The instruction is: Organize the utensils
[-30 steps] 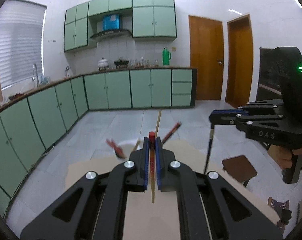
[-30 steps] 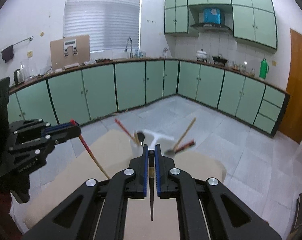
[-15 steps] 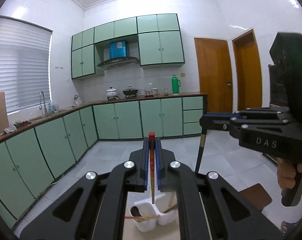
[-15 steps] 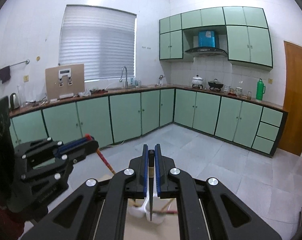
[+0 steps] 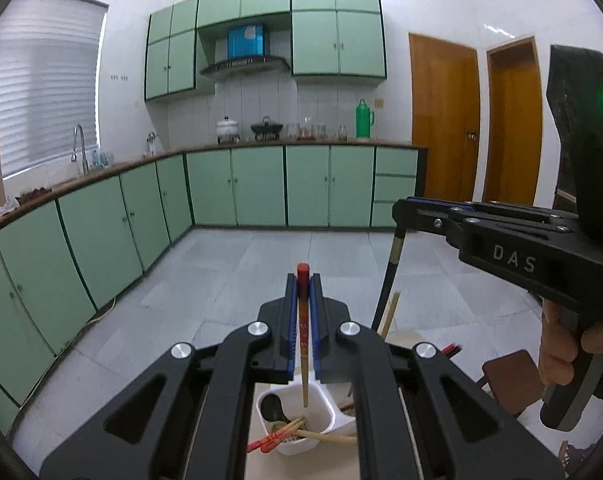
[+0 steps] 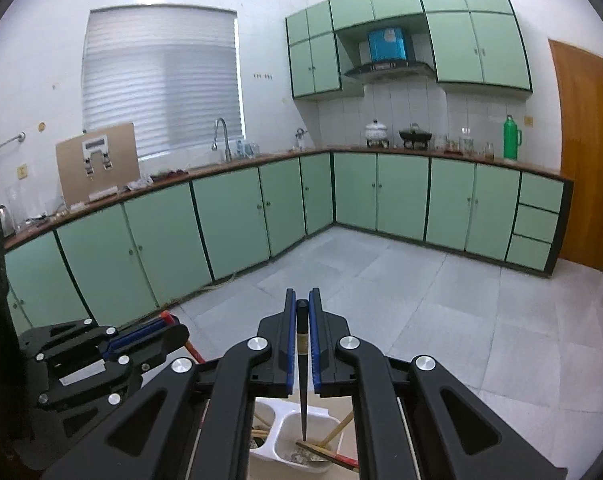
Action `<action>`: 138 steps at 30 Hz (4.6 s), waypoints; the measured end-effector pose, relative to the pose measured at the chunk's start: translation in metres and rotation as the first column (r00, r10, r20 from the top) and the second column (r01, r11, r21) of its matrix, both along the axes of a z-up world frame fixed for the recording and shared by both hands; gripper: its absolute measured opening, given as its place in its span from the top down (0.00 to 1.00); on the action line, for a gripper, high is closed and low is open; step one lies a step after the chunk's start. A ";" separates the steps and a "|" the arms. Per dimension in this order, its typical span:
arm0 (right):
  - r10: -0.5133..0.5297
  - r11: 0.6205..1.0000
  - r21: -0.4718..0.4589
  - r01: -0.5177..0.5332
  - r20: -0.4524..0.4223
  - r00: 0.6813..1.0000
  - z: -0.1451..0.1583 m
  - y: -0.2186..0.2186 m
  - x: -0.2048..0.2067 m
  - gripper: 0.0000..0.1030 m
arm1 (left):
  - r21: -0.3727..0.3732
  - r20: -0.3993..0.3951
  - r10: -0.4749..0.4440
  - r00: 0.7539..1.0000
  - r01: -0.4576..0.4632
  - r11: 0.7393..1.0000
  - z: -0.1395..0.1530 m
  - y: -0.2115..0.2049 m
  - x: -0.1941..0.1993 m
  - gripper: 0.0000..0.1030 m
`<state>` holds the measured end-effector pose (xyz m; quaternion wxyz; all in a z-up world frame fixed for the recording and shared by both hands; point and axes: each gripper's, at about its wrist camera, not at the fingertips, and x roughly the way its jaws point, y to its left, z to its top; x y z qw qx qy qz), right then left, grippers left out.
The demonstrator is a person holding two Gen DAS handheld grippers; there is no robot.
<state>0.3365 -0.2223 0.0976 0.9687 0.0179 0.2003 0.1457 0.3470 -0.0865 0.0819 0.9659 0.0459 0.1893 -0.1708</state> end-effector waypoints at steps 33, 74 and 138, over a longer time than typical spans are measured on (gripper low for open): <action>-0.083 0.996 -0.013 0.083 -0.021 0.996 -0.062 -0.051 -0.186 0.13 | -0.048 -0.014 0.119 0.993 -0.120 0.992 -0.033 0.064 -0.152 0.28; -0.043 0.999 -0.001 0.044 0.058 0.997 -0.054 -0.010 -0.327 0.06 | -0.046 0.066 0.163 0.984 -0.160 0.986 -0.027 0.046 -0.317 0.10; -0.029 0.999 -0.038 0.032 0.065 0.997 -0.054 0.000 -0.326 0.06 | -0.085 0.081 0.191 0.978 -0.184 0.979 -0.024 0.061 -0.322 0.10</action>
